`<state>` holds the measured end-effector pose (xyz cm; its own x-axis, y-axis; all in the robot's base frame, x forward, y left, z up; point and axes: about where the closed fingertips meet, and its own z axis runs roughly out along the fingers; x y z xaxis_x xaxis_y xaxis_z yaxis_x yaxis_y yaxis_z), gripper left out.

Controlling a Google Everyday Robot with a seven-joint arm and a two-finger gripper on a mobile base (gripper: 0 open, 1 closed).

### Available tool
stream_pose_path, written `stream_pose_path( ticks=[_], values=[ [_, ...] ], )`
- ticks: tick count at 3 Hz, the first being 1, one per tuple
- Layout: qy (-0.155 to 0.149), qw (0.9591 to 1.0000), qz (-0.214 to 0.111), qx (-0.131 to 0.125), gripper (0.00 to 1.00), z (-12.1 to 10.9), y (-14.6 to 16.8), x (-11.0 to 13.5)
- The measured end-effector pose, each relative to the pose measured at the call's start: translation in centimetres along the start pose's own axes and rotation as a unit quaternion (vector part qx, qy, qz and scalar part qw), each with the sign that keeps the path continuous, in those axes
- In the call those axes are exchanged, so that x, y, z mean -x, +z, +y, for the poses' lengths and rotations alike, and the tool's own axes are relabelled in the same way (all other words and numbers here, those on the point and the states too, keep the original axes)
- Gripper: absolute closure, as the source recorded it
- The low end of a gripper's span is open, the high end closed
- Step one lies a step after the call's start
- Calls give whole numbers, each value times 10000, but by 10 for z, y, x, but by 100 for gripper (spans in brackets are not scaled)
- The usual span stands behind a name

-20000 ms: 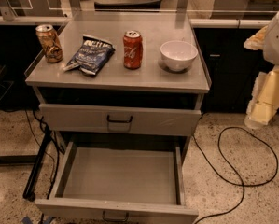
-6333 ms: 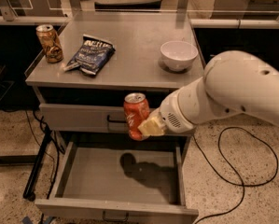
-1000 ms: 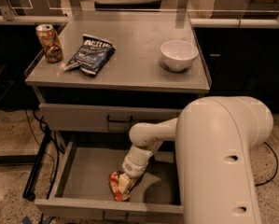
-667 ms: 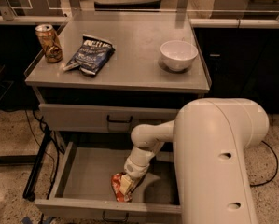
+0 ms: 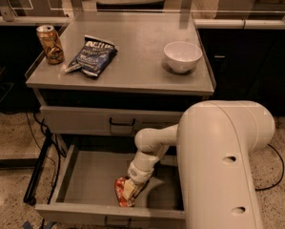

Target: Place coke can into middle drawer

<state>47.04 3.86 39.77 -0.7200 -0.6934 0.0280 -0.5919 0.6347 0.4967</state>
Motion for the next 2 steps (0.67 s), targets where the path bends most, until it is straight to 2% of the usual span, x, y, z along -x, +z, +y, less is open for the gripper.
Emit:
stream_pose_path(
  ticks=[1, 2],
  values=[
    [0, 10000, 0, 0, 63, 0, 0, 0],
    [0, 10000, 1, 0, 32, 0, 0, 0]
  ],
)
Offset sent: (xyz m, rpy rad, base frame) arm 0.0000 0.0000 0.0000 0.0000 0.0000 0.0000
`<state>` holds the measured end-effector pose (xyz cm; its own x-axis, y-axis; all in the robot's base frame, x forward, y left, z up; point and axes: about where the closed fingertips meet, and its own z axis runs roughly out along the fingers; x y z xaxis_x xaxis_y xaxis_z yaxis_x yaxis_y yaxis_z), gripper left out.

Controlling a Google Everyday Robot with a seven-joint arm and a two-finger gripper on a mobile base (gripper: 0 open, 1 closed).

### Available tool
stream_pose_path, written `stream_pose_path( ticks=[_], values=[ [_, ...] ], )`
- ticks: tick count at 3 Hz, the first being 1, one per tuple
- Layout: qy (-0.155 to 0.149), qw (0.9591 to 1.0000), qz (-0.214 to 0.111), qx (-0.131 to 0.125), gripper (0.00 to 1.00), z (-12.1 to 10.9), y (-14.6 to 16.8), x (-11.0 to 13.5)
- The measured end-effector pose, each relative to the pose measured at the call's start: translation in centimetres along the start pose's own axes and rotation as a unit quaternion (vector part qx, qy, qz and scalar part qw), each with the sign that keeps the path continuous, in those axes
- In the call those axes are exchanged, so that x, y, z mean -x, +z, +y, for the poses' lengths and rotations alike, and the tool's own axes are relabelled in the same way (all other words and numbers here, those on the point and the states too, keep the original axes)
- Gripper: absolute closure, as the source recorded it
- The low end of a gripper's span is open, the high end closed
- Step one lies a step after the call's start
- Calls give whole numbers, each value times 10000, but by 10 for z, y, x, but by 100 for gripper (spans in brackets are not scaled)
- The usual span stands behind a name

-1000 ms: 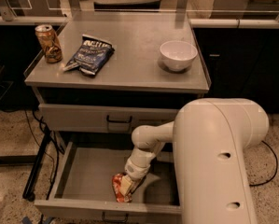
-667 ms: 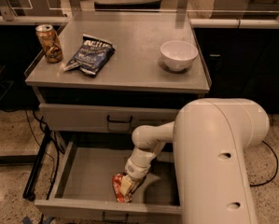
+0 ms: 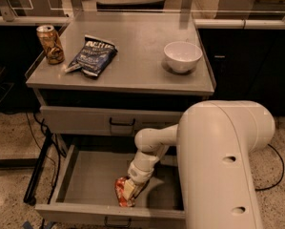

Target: Place coke can into middle drawer

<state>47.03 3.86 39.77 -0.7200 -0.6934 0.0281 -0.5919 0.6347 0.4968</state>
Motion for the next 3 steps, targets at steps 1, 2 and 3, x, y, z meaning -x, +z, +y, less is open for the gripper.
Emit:
stream_pose_path(
  ticks=[1, 2, 3],
  values=[
    [0, 10000, 0, 0, 7, 0, 0, 0],
    [0, 10000, 1, 1, 0, 0, 0, 0],
    [0, 10000, 1, 1, 0, 0, 0, 0]
  ],
)
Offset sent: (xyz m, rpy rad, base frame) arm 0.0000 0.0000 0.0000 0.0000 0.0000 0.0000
